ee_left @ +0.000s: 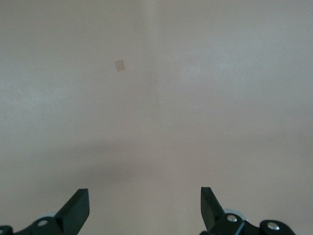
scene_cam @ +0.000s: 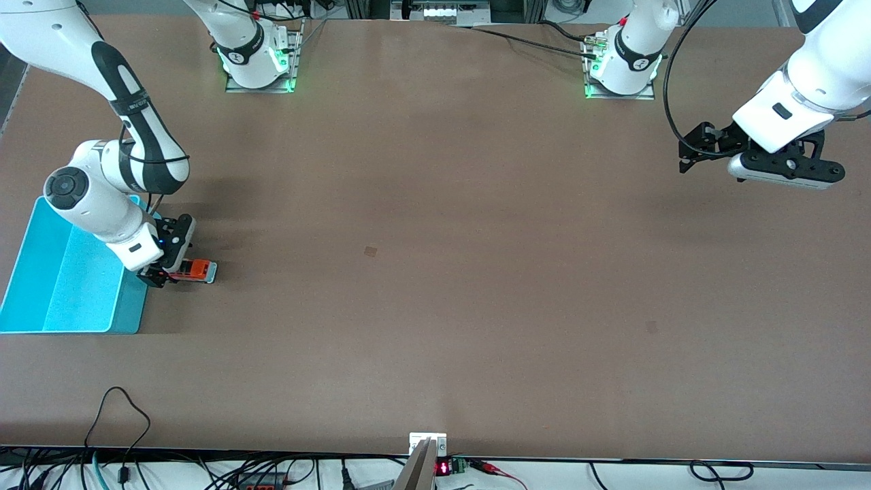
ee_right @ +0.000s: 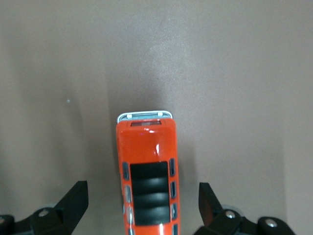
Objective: Wind up bus and store in blue box
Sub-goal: 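Close the right gripper on the orange bus, then lift the bus with the right gripper and lower it into the box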
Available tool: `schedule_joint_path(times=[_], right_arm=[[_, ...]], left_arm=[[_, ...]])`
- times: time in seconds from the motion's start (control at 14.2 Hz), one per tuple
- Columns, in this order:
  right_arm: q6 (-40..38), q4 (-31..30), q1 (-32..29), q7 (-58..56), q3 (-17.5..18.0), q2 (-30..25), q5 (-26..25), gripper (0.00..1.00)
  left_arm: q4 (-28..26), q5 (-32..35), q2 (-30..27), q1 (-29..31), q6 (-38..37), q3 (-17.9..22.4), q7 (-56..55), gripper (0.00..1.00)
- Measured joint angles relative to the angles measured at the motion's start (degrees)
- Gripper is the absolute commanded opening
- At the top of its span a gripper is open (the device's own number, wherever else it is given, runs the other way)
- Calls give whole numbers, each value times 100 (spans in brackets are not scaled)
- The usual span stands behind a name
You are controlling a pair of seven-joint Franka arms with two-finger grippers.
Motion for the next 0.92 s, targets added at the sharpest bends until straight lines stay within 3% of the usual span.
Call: schedule_joint_path(times=[0.07, 0.14, 0.28, 0.35, 0.7, 0.92], right_arm=[[59, 0, 0, 0, 0, 64, 0, 96], [93, 1, 0, 0, 1, 115, 0, 83], [138, 2, 0, 0, 2, 176, 0, 20], [153, 2, 0, 0, 4, 182, 0, 0], [194, 64, 1, 146, 10, 174, 3, 0], [161, 265, 95, 1029, 60, 48, 3, 0]], left_arm=[[0, 0, 0, 0, 0, 0, 0, 100], [0, 0, 0, 0, 0, 0, 0, 100], [0, 0, 0, 0, 0, 0, 0, 100], [0, 0, 0, 0, 0, 0, 0, 100], [0, 0, 0, 0, 0, 0, -1, 100], [0, 0, 0, 0, 0, 0, -1, 100]])
